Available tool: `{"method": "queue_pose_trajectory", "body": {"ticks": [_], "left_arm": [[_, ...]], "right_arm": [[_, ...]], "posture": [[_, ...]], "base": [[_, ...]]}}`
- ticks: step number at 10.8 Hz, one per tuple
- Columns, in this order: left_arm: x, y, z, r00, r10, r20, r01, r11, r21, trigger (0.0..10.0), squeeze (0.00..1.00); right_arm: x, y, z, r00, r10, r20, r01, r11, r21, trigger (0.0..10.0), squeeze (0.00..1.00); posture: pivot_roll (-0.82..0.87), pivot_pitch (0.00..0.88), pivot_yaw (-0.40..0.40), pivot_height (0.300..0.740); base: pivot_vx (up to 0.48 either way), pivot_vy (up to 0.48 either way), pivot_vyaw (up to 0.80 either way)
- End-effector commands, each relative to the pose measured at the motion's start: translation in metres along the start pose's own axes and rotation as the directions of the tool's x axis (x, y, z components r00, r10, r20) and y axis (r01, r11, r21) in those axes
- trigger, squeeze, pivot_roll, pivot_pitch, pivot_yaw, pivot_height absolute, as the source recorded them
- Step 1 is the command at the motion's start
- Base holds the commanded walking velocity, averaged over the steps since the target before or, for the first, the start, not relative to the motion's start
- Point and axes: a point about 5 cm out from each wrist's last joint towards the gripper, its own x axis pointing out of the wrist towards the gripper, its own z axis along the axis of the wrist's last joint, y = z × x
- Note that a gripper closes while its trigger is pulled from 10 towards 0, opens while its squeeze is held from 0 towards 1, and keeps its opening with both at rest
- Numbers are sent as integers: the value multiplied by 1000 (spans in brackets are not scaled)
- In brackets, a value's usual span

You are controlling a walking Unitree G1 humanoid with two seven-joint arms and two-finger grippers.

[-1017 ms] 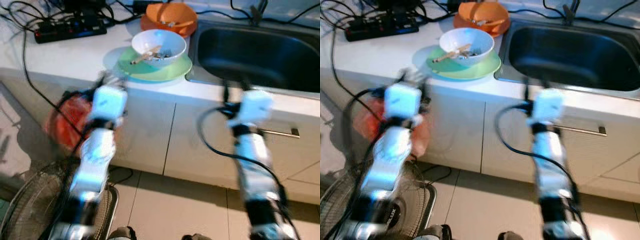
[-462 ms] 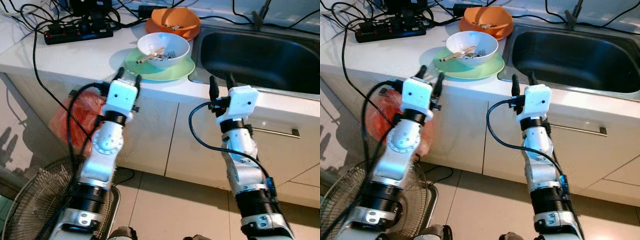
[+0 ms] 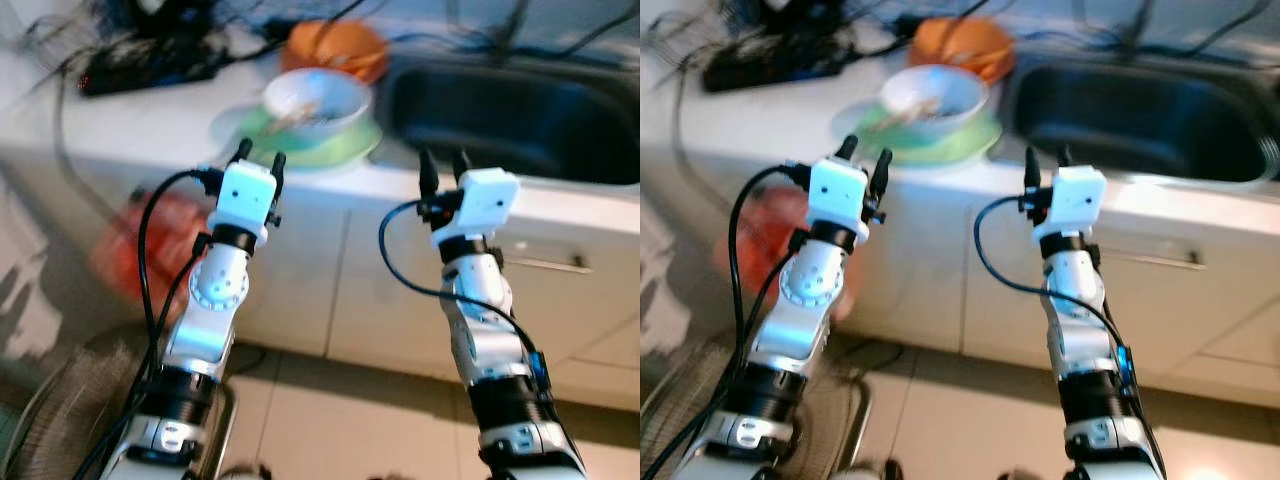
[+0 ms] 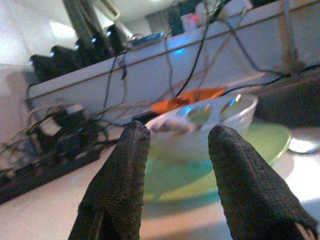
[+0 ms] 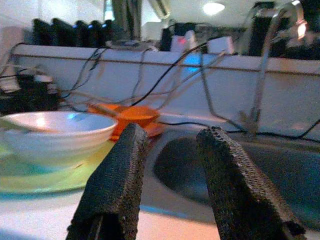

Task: Kitchen organization

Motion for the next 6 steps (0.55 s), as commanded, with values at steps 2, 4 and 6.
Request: {"method": "queue_pose_trajectory", "body": {"ticks": [2, 4, 6], "left_arm": [[3, -2, 3, 1000, -9, 15, 9, 1000, 7, 10000, 0], [3, -1, 5, 1000, -4, 21, 4, 1000, 8, 10000, 0], [4, 0, 7, 999, 4, 32, -4, 1000, 1, 10000, 0]], "right_arm": [[0, 1, -1, 1000, -1, -6, 1, 1000, 4, 10000, 0], [0, 1, -1, 1000, 0, -7, 0, 1000, 6, 10000, 0], [1, 1, -1, 1000, 2, -7, -2, 1000, 6, 10000, 0]], "posture": [[12, 80, -4, 740], [15, 86, -6, 740], [19, 78, -10, 740]], "base": [[480, 0, 0], [411, 0, 0], [351, 0, 0]]}}
